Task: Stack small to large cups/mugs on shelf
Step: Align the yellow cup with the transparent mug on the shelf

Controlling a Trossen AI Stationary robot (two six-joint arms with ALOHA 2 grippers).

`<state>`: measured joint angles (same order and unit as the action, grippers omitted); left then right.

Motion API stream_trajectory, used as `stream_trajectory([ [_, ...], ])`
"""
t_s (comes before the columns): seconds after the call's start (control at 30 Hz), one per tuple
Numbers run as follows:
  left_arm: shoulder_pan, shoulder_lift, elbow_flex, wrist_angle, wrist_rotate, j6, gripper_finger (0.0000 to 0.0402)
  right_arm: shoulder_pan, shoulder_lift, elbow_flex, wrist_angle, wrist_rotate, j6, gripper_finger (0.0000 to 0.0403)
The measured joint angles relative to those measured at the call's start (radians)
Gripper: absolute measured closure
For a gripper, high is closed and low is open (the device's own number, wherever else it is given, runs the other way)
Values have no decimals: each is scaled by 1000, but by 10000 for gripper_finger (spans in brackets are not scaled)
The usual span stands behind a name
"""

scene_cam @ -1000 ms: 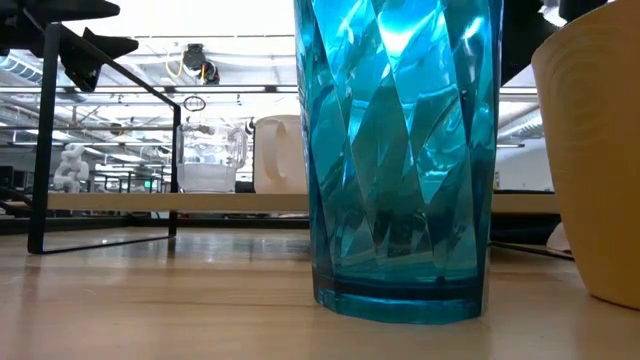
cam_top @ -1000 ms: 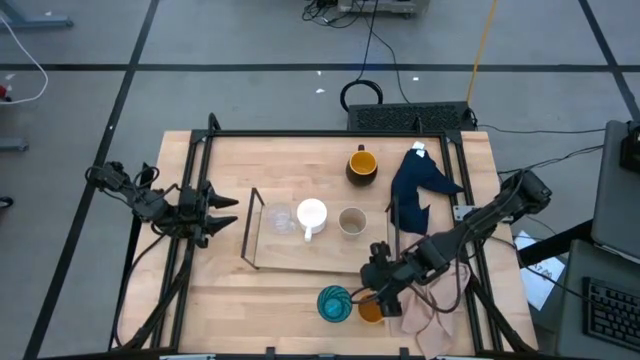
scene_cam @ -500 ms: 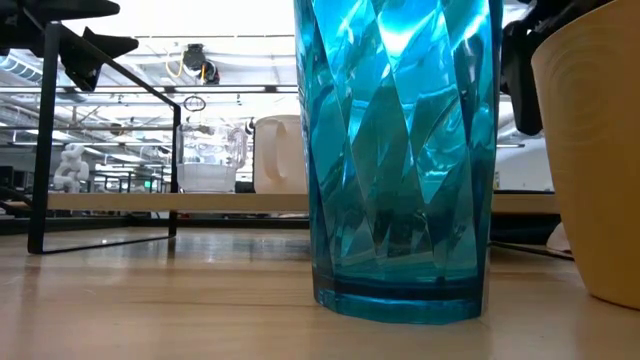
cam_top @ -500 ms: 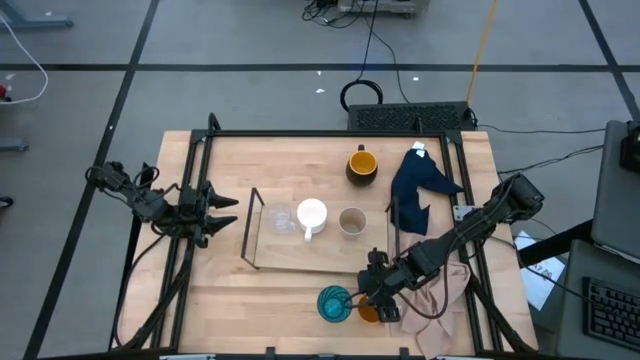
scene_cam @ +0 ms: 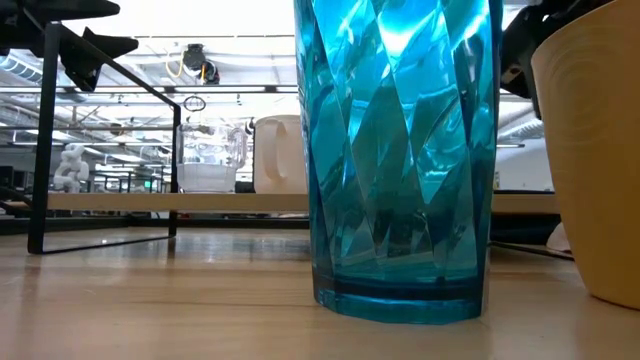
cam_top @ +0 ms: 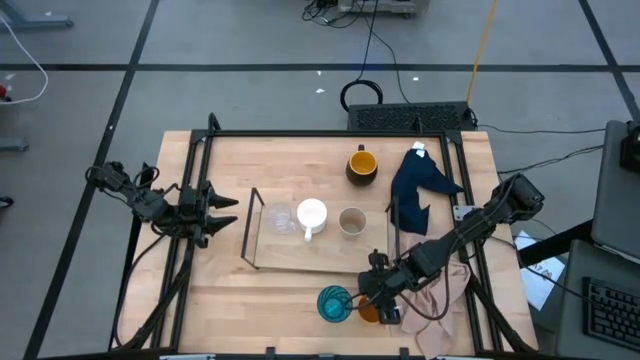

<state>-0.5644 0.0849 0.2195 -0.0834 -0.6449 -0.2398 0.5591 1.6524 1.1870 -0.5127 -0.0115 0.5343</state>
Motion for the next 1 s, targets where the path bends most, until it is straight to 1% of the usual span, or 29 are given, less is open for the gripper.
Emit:
stream_trajectory([
  [0.07,0,0,0,0,0,0,165,0,0,0,-2,-19,0,274],
  [0.2,0,0,0,0,0,0,165,2,0,0,-9,-22,-7,342],
  [0.27,0,0,0,1,0,0,165,9,0,0,-13,-40,-35,379],
  [0.3,0,0,0,1,0,0,165,15,0,0,-13,-45,-52,390],
  [0.63,0,0,0,4,-1,0,165,32,-21,0,-29,-52,-74,400],
  [0.83,0,0,0,5,-2,-1,165,32,-124,0,-122,-68,-24,401],
  [0.9,0,0,0,7,-2,-1,165,31,-165,-2,-123,-60,-20,401],
  [1.0,0,0,0,7,-3,-1,165,32,-230,2,-79,-34,-26,402],
])
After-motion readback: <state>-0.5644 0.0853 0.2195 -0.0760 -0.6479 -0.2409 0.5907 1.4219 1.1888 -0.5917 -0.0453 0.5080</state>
